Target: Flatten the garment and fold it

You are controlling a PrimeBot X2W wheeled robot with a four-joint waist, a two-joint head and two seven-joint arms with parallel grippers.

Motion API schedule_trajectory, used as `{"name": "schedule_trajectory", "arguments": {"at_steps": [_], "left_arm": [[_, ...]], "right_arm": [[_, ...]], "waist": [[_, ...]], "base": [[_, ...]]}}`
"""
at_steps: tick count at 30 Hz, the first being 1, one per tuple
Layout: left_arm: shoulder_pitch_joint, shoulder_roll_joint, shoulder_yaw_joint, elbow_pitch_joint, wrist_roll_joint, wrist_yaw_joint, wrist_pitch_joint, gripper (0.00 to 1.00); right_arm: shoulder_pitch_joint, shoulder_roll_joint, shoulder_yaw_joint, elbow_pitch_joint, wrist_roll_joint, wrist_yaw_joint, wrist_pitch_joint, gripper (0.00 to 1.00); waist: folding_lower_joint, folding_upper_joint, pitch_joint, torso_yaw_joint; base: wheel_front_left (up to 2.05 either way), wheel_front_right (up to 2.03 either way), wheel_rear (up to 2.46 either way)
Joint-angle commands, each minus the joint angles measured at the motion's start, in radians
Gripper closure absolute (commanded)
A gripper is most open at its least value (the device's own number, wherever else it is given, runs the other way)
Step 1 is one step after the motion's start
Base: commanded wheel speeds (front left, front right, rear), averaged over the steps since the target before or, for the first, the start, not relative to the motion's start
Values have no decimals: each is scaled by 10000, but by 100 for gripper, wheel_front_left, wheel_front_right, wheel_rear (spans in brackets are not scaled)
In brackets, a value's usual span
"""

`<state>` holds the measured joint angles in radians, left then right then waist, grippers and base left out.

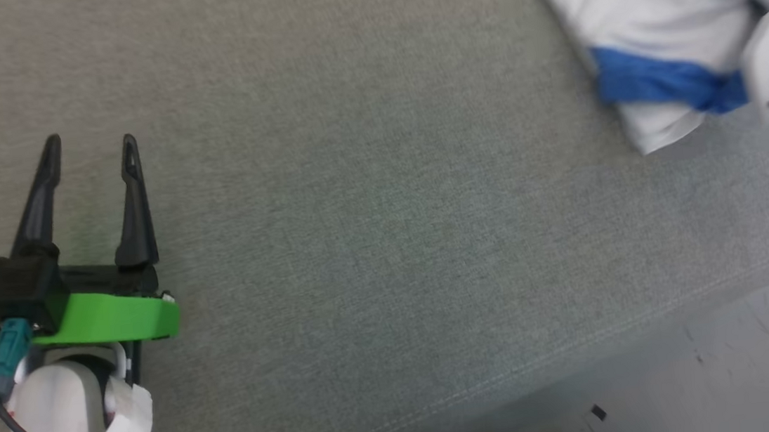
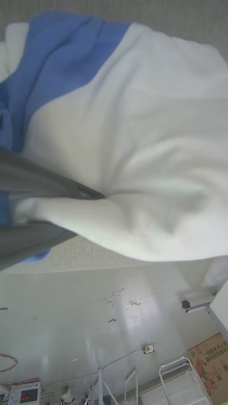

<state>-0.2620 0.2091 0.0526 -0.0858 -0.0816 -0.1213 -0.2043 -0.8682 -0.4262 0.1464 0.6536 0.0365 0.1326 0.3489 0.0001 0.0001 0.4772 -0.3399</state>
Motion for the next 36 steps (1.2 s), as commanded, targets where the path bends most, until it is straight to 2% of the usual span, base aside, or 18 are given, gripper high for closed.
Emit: {"name": "schedule_trajectory", "arguments": {"at_steps": [1,9,12,13,14,15,16,21,24,30,36], "left_arm": [[-202,119,16,-134,52,-21,60,0],[-335,331,-38,-482,11,-14,381,0],[-327,356,-51,-515,-5,14,400,0],[-322,355,-55,-505,-13,25,395,0],[-311,350,-61,-475,-23,41,377,0],[-303,326,-67,-435,-47,56,343,0],[-292,294,-92,-373,-76,65,303,0],[-213,-40,-251,148,-253,156,-58,0],[-87,-292,-313,595,-435,180,-275,0],[295,-762,-291,1468,-841,201,-521,0],[622,-1114,-407,2000,-1080,198,-567,0]], "right_arm": [[-268,-118,-209,171,-273,-19,-187,100],[-844,-401,-1811,1118,-1738,-19,-982,100],[-926,-214,-2409,1348,-2168,-19,-1307,100],[-928,-145,-2598,1426,-2270,-19,-1378,91],[-916,-83,-2808,1533,-2416,-19,-1402,67],[-901,-37,-3018,1607,-2511,-19,-1415,30],[-879,15,-3315,1666,-2597,-19,-1457,0],[-463,86,-4462,1470,-3068,-19,-2027,0],[-116,314,-4732,1211,-2796,-19,-2594,0],[866,810,-3997,121,-1549,-19,-3648,0],[2444,1218,-2767,-1899,239,-19,-4330,0]], "waist": [[-1,-1,697,-352],[-1,-1,1065,-19],[-1,-1,1071,89],[-1,-1,1046,125],[-1,-1,994,165],[-1,-1,925,208],[-1,-1,836,270],[-1,-1,91,716],[-1,-1,-514,1003],[-1,-1,-1817,1573],[-1,-1,-2811,2142]], "base": [[0,0,0],[0,0,0],[0,0,0],[0,0,0],[0,0,0],[0,0,0],[0,0,0],[0,0,0],[0,0,0],[0,0,0],[0,0,0]]}}
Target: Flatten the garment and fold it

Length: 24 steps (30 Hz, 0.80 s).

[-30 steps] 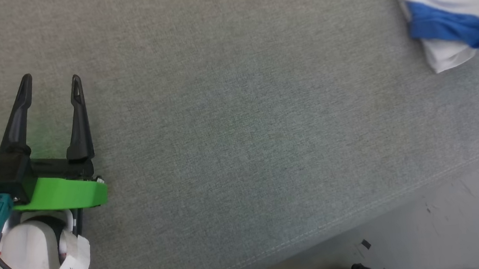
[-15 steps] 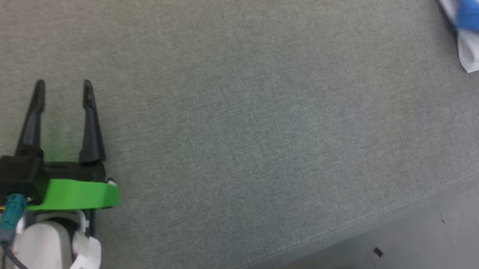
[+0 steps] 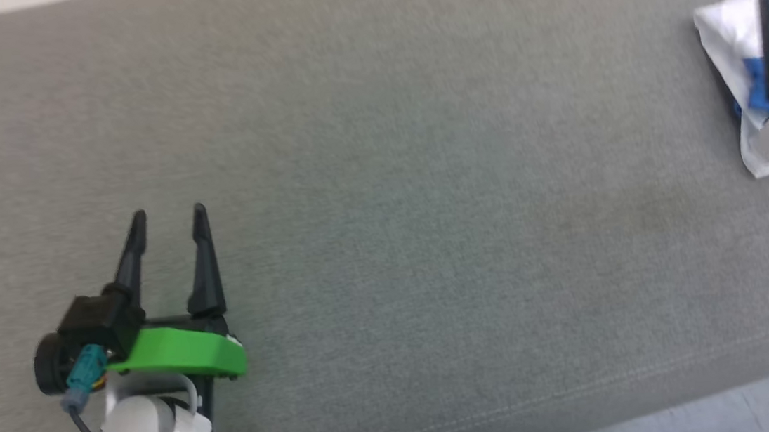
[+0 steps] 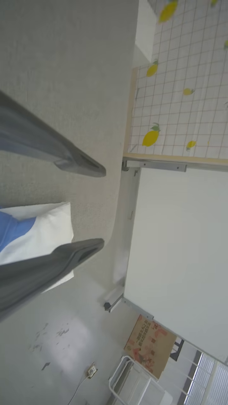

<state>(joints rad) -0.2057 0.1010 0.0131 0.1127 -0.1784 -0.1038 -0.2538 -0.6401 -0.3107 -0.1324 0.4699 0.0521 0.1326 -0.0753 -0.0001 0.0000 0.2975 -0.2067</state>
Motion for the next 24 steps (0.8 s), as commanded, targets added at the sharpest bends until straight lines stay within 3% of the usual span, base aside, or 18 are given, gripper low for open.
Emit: {"name": "schedule_trajectory", "arguments": {"at_steps": [1,9,24], "left_arm": [[95,-81,-34,38,-129,24,-74,0],[312,-333,-200,306,-248,49,-78,0],[960,-480,-399,486,-161,191,-79,0]], "right_arm": [[529,166,176,-515,328,-19,-165,0],[3059,1015,500,-3082,1325,-19,-540,0],[5499,2190,411,-4079,1018,-19,-1368,0]], "waist": [[1,0,-1140,903],[1,0,-1829,1536],[1,0,-2385,1971]], "base": [[0,0,0],[0,0,0],[0,0,0]]}}
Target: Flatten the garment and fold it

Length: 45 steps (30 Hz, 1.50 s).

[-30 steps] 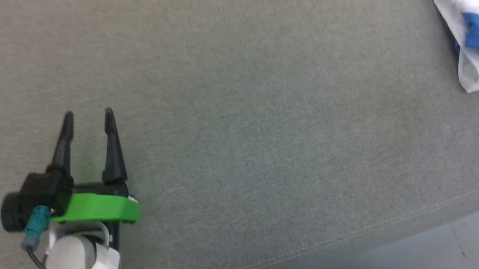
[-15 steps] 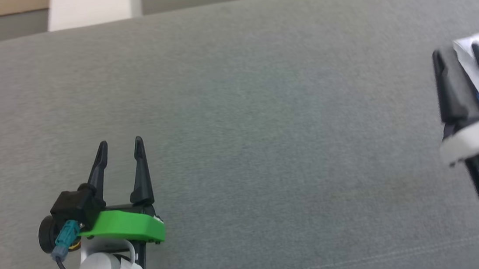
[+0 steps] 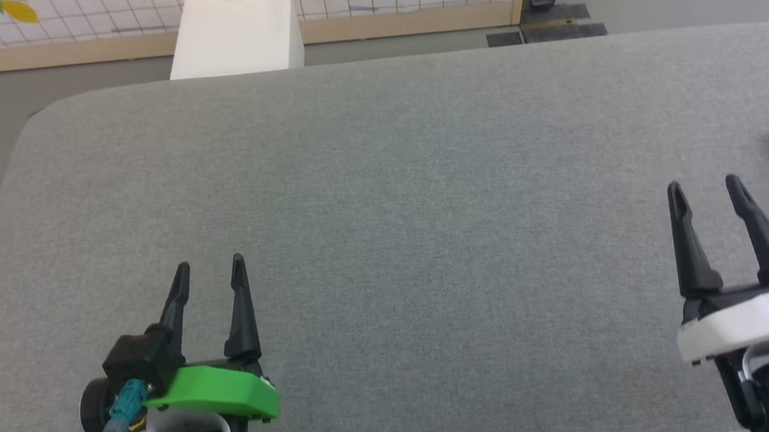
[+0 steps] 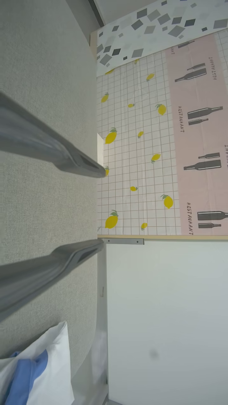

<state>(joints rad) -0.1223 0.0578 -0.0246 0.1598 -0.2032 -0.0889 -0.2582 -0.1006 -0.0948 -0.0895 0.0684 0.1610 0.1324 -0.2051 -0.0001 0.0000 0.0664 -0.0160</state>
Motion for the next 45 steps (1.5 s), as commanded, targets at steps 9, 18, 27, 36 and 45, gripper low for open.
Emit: {"name": "schedule_trajectory", "arguments": {"at_steps": [9,18,27,36,45], "left_arm": [[435,-68,-89,65,42,193,-35,0],[482,-74,-147,91,-83,281,-35,0],[348,-29,-178,90,-112,206,17,100],[356,-29,-187,75,-94,212,39,100],[418,-33,-156,-46,60,261,223,100]], "right_arm": [[812,373,-32,-209,-355,-17,118,0],[965,438,0,-274,-380,-17,241,0],[844,410,-20,-204,-322,0,217,100],[845,411,-20,-208,-333,2,233,100],[857,413,46,-242,-425,0,364,100]], "waist": [[1,0,-170,96],[1,0,-133,152],[1,0,-122,153],[1,0,-128,153],[1,0,-167,154]], "base": [[0,0,0],[0,0,0],[0,0,0],[0,0,0],[0,0,0]]}}
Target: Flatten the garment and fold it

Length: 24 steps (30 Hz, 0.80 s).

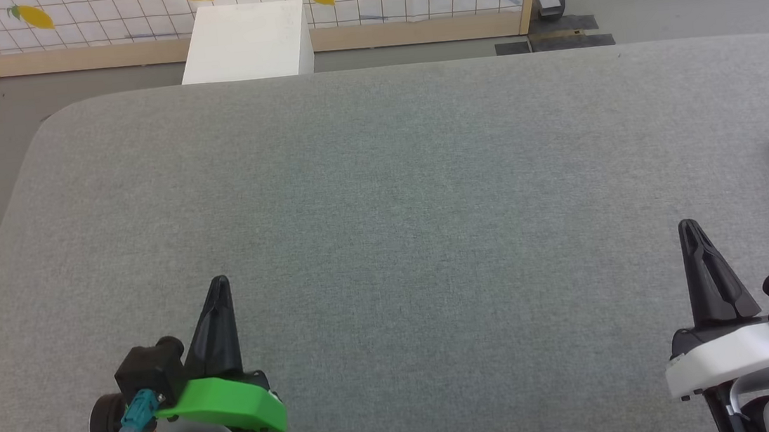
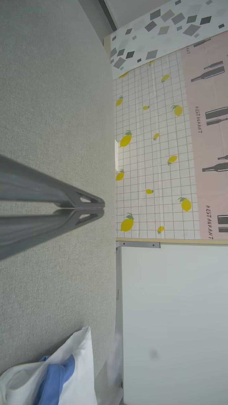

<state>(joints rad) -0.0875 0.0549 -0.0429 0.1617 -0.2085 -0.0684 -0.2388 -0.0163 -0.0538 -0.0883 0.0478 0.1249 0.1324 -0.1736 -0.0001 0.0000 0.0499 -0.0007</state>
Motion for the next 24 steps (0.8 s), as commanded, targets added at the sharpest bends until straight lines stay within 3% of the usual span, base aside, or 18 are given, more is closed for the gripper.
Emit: {"name": "schedule_trajectory", "arguments": {"at_steps": [1,24], "left_arm": [[77,-4,29,-77,129,60,47,100],[236,-13,109,-384,518,185,513,100]], "right_arm": [[14,3,41,-41,-74,0,63,100],[44,10,209,-128,-308,-3,396,100]], "waist": [[1,0,-6,0],[1,0,-104,2]], "base": [[0,0,0],[0,0,0]]}}
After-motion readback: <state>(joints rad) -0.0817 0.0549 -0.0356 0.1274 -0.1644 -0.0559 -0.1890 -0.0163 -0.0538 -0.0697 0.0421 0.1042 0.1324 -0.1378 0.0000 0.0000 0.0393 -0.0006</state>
